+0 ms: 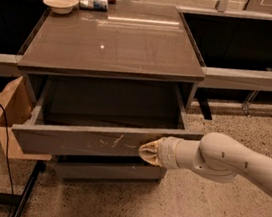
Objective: Close top drawer
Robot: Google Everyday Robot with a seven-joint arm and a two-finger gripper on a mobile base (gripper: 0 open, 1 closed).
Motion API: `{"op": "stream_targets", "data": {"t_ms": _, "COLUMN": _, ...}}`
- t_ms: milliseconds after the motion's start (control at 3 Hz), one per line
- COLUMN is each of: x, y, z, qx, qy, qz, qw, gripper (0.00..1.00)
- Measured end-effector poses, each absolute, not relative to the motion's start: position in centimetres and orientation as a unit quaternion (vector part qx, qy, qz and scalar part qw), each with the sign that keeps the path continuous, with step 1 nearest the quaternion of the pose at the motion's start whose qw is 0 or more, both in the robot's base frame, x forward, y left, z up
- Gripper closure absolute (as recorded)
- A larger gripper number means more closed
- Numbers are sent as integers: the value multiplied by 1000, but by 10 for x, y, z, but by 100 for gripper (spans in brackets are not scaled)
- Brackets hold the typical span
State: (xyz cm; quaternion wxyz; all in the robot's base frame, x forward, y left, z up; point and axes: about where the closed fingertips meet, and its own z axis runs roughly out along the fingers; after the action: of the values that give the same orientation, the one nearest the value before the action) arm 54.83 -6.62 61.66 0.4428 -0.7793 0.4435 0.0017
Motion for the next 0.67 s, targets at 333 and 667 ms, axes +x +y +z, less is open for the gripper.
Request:
{"op": "stream_targets", "data": {"t_ms": 333, "x": 568, "y": -56, "z": 613, "qx": -774, "qy": 440, "qz": -22, "qw": 454, "gripper": 100}}
{"op": "stream_targets", "data": {"t_ms": 667, "x": 590, "y": -45, "z": 611, "qx": -768, "qy": 437, "qz": -52, "qw": 465, "gripper": 100}}
